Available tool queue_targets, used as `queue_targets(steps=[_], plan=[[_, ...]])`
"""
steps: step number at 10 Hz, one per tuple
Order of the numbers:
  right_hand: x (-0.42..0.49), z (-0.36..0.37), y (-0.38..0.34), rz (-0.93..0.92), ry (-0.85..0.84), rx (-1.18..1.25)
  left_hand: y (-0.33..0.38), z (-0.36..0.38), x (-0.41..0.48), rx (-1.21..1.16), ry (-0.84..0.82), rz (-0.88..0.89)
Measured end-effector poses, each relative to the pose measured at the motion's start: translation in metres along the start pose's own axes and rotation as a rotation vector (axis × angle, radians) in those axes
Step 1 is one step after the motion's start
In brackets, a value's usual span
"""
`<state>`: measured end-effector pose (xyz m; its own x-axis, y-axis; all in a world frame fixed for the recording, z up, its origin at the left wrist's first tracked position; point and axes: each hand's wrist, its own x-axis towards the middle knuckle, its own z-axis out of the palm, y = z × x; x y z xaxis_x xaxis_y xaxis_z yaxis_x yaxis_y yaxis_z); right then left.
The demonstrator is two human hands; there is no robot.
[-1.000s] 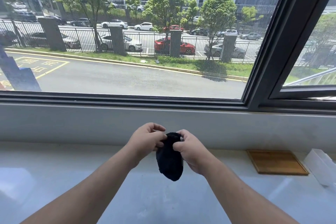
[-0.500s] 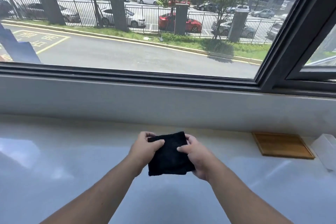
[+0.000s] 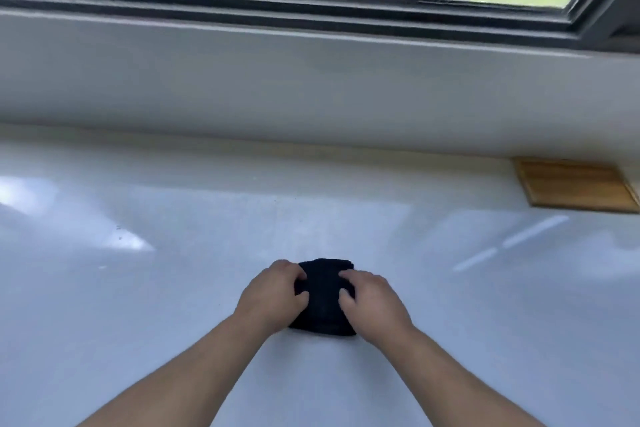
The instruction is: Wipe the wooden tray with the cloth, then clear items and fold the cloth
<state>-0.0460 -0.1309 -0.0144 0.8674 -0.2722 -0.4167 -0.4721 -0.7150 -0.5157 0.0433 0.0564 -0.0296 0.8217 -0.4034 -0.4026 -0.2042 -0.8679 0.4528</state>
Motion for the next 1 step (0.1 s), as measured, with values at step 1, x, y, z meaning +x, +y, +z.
queue_targets(steps=[1], plan=[[-0.0008,-0.0215,-0.0152,0.009,-0.086,-0.014,0.0119,-0.0241,-0.0061,0.007,0.007,0.010]])
